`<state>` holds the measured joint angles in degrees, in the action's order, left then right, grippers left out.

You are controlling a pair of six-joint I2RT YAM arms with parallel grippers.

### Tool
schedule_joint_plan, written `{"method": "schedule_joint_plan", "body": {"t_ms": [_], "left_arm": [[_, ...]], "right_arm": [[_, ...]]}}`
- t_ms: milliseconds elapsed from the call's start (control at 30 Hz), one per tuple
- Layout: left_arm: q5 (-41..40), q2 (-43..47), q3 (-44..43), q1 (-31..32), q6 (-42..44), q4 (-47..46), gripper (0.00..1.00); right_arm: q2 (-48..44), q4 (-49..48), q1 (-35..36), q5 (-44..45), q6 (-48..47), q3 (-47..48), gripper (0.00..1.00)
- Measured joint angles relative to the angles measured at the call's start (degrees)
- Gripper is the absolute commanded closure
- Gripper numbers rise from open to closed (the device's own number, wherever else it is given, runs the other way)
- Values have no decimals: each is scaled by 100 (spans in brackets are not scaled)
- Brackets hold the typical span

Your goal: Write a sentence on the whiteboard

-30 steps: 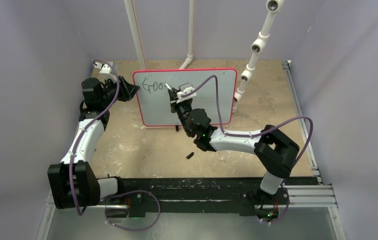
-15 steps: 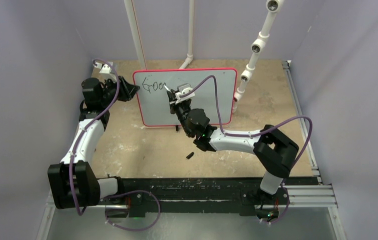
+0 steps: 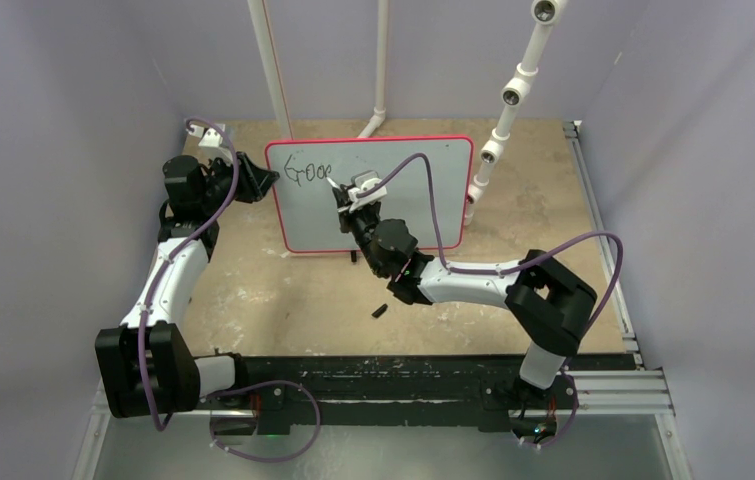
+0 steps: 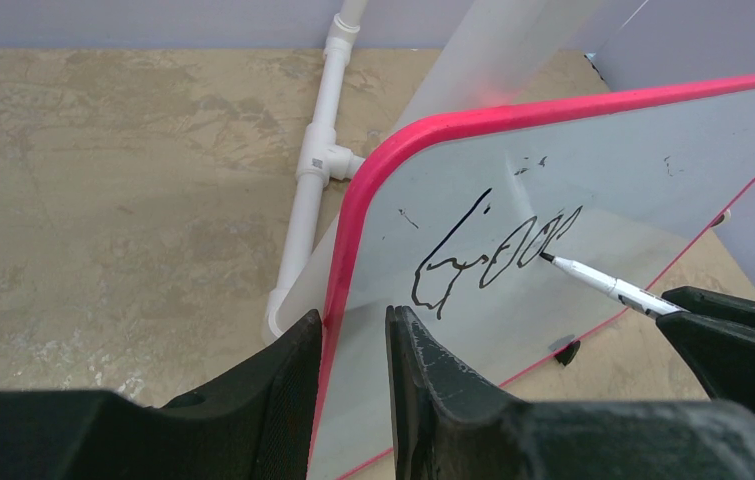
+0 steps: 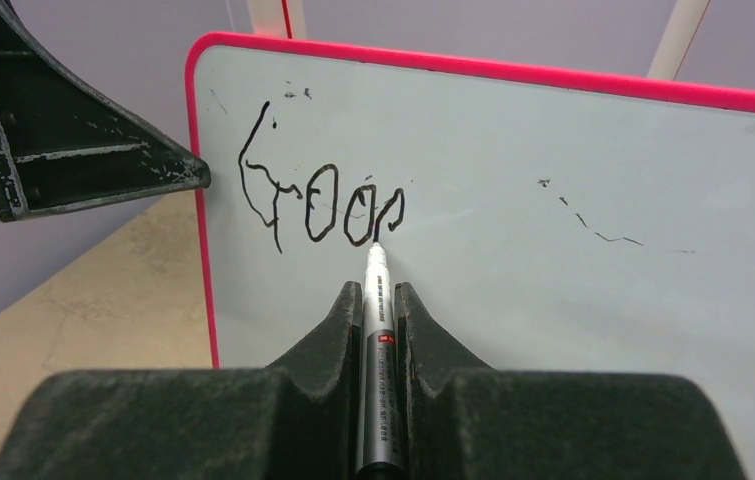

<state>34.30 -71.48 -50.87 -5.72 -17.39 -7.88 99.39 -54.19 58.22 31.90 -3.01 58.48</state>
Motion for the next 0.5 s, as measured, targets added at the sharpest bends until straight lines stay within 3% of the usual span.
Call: {"method": "schedule_joint_plan", "body": {"t_ms": [500], "left_arm": [[0,0,0,0,0,0,71]], "right_arm": [[-22,-101,13,103,-160,-2,100]]}}
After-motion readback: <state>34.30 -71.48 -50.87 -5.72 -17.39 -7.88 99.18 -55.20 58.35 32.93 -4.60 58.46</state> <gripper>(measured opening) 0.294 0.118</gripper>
